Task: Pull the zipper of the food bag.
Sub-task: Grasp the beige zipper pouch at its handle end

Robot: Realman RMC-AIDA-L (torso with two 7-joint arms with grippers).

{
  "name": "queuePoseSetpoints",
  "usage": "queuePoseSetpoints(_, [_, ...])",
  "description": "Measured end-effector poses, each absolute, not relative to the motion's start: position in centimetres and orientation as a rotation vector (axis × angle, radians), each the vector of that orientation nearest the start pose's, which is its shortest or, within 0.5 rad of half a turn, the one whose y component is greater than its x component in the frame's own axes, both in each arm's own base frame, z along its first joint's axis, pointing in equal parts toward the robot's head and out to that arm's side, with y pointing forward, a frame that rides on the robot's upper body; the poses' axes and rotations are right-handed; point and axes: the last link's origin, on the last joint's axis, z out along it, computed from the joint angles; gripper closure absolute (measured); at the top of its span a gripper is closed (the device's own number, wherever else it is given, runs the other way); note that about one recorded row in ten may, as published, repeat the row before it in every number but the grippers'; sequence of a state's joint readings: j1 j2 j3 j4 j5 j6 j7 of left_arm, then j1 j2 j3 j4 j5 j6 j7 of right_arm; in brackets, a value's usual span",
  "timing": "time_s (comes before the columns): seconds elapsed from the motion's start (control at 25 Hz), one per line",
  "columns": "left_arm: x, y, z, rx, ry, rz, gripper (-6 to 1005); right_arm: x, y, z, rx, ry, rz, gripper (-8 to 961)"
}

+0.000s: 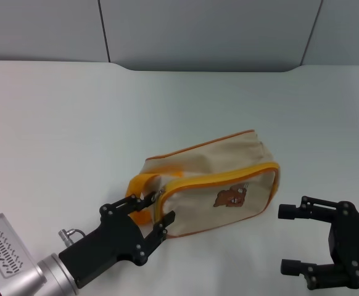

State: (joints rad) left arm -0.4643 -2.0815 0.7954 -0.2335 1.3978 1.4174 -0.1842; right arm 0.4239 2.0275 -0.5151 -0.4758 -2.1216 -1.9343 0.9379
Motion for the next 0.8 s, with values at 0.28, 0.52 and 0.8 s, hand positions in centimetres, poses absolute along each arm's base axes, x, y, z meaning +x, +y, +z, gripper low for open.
queuePoseSetpoints(0.28, [-29.0, 23.5, -10.3, -2.336, -0.332, -0.821, 613, 28.9, 24.6, 0.9, -2.844, 0.272, 0.996, 115])
queuePoseSetpoints(0.52, [-28.6, 23.4, -9.8, -2.308, -0.294, -0.863, 730, 29.0, 24.6, 1.0, -2.823, 0.271, 1.003, 115])
queuePoseSetpoints(0.8, [-27.9, 24.1, -8.5, -2.274, -0.193, -0.931, 805, 29.1, 25.3, 2.6, -2.517, 0.25, 1.138, 114])
